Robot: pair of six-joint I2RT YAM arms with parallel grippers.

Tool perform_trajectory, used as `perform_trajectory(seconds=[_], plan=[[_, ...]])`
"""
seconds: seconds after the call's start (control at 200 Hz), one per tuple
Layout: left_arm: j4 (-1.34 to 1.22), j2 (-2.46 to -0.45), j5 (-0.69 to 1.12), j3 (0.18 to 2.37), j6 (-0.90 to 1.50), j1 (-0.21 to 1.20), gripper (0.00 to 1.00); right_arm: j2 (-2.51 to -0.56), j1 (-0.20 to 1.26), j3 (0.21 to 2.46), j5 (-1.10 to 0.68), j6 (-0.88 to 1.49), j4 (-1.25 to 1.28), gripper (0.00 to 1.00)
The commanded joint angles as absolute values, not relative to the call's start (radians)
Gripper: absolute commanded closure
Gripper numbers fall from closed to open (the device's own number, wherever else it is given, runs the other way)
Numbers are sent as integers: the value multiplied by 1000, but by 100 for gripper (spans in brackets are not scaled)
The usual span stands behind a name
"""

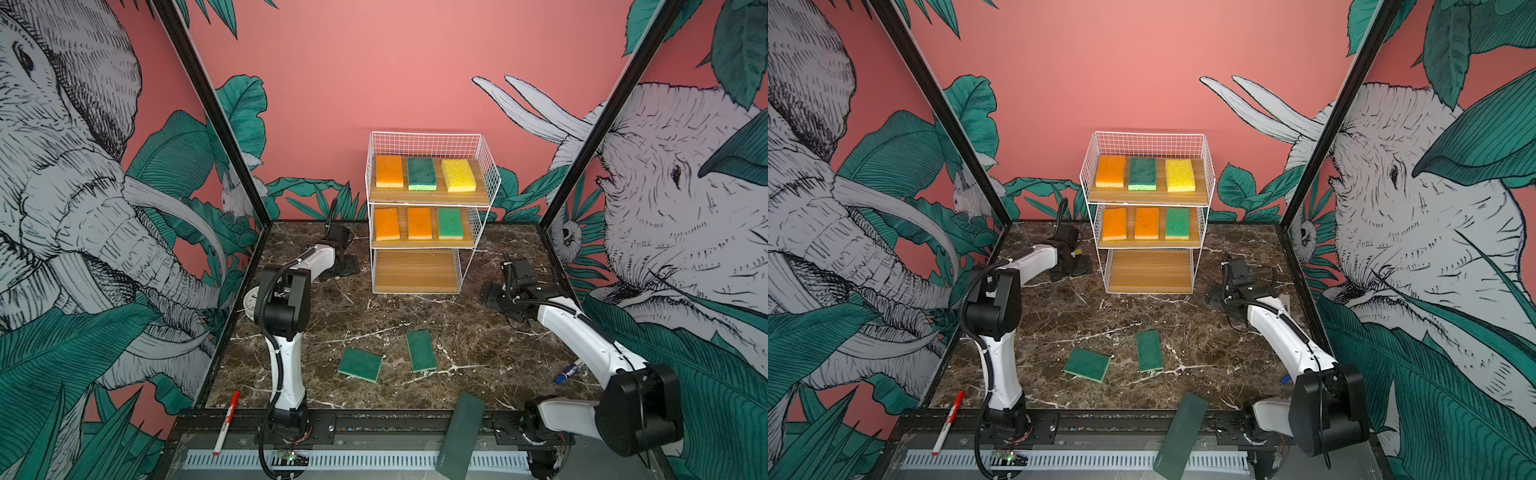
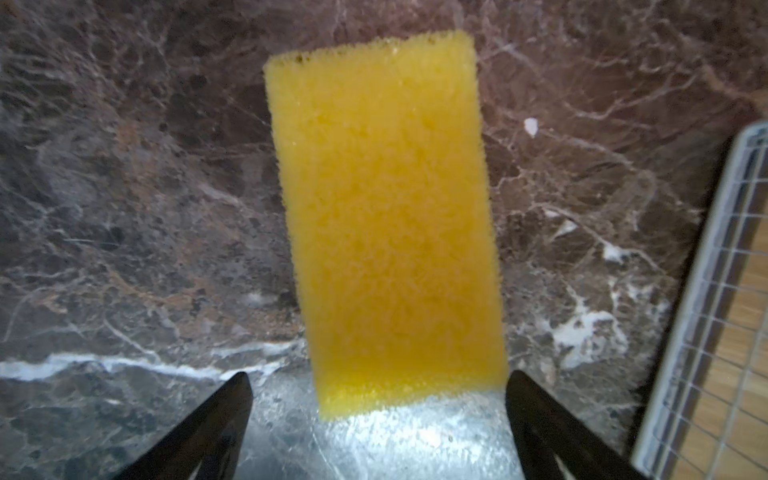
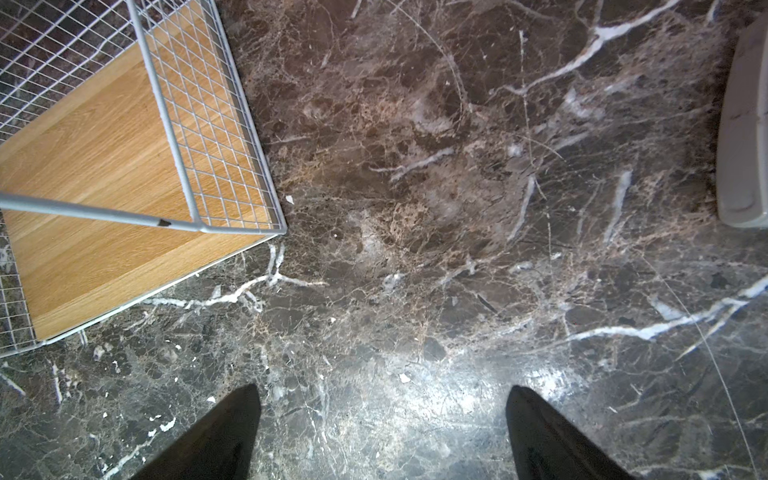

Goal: Arrange cleaning sponges on a shelf
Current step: Rotate the cleaning sponge at the top-left of the table, then pick up the cleaning sponge from the top-left of the table.

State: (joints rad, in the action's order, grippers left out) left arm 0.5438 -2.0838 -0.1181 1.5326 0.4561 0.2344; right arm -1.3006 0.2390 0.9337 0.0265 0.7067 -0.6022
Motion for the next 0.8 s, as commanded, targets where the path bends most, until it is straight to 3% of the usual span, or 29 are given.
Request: perform_trajectory(seconds=[0.0,0.35,0.795], plan=[[544,-2079,-108,1551,468,245,4,-1311,236,931,44,700,-590,5],[574,-2121,-156,1569,506,256,6,-1327,234,920,45,692,-577,4],[509,-2125,-184,1497,577,256,22,-1342,235,918,49,680,-571,4]])
